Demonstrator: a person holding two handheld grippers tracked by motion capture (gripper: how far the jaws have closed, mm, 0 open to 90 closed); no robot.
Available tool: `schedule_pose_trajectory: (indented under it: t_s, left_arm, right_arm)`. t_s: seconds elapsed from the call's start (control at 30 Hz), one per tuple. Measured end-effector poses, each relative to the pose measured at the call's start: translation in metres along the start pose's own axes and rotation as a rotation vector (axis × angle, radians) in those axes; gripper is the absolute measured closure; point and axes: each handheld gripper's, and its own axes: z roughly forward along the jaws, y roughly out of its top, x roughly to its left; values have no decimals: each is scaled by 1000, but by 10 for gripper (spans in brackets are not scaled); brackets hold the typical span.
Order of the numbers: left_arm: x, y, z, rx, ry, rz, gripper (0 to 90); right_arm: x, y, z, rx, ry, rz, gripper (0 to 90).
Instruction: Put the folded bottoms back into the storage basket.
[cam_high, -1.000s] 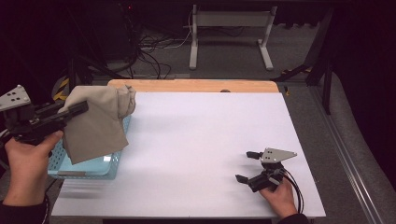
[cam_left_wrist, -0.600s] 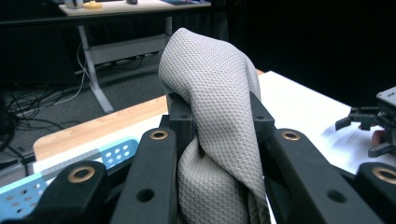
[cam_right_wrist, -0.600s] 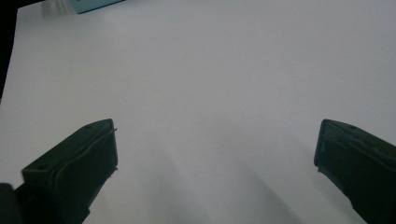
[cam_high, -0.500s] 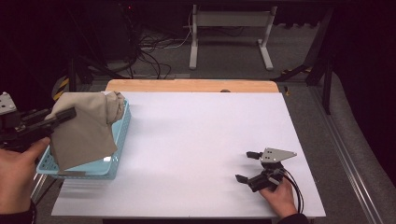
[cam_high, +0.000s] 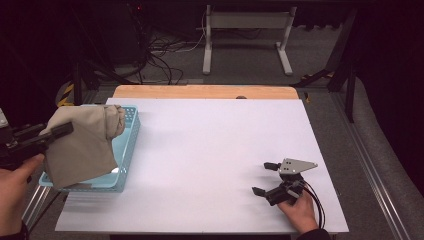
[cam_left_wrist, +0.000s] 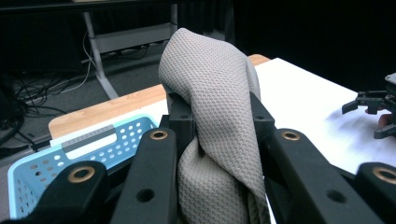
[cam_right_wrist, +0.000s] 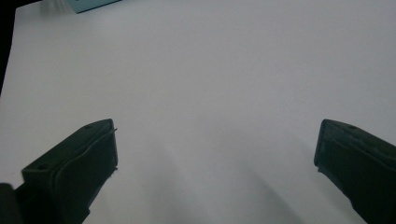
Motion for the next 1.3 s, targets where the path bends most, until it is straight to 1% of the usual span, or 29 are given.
schedule_pose_trajectory:
  t_s: [0.2,0.27,0.47,0.6,0.67,0.73,0.87,0.93,0.97,1.0,1.1,1.3]
  left_arm:
    - [3,-5,-2,11,-13,-9,718]
    - [4,-7,-1,24,-21,-12,718]
    - [4,-9,2,38,-33,-16,717]
    - [7,-11,7,53,-40,-17,716]
    - [11,-12,11,58,-52,-16,715]
    - [17,-14,16,72,-62,-32,715]
    - [26,-19,24,89,-68,-45,714]
    - [30,-22,27,94,-73,-47,713]
    - [32,-24,29,96,-74,-39,712]
    - [33,-25,30,98,-74,-49,711]
    - [40,-32,37,113,-73,-54,710]
    - [45,-39,44,129,-73,-61,709]
  right_arm:
    - [0,0,0,0,-1,2,2]
    - [0,0,0,3,-1,5,2]
    - [0,0,0,4,-2,7,1]
    - [-1,0,1,5,-1,8,2]
    - [-1,0,1,7,0,9,2]
    - [-1,0,1,7,0,8,2]
    - [-1,0,1,7,1,9,2]
    - [-1,0,1,8,1,8,2]
    - [-1,0,1,8,1,7,2]
    - [-1,0,1,8,1,7,2]
    - [0,0,1,9,2,9,2]
    - [0,0,1,13,0,4,2]
